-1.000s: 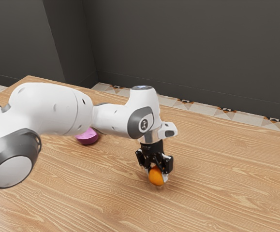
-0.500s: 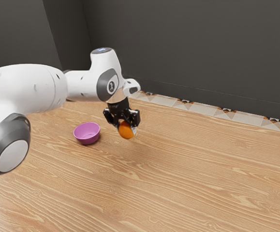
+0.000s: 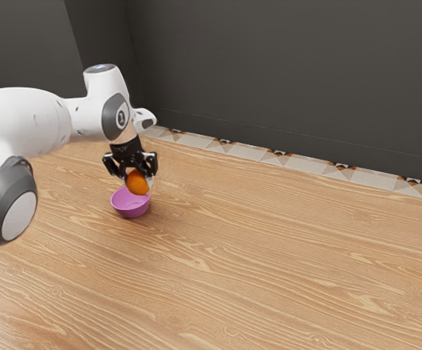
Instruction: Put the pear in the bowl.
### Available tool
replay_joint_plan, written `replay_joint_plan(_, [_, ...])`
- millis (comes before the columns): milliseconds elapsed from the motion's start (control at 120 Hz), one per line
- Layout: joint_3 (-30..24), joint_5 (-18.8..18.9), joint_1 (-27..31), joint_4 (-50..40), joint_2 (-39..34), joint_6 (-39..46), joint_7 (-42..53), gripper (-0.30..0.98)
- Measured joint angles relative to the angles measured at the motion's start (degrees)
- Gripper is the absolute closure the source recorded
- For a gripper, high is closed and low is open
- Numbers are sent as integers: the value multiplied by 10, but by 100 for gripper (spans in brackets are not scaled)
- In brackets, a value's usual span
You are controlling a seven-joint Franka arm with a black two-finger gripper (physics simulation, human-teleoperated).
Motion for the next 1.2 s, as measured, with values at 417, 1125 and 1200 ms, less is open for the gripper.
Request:
replay_joint_plan(417, [-38, -5, 78, 11, 30, 2, 1, 31])
replay_joint_plan(1125, [-53, -2, 72, 29, 39, 27, 4, 8])
replay_joint_plan(1200, [-25, 7, 29, 29, 17, 19, 5, 6])
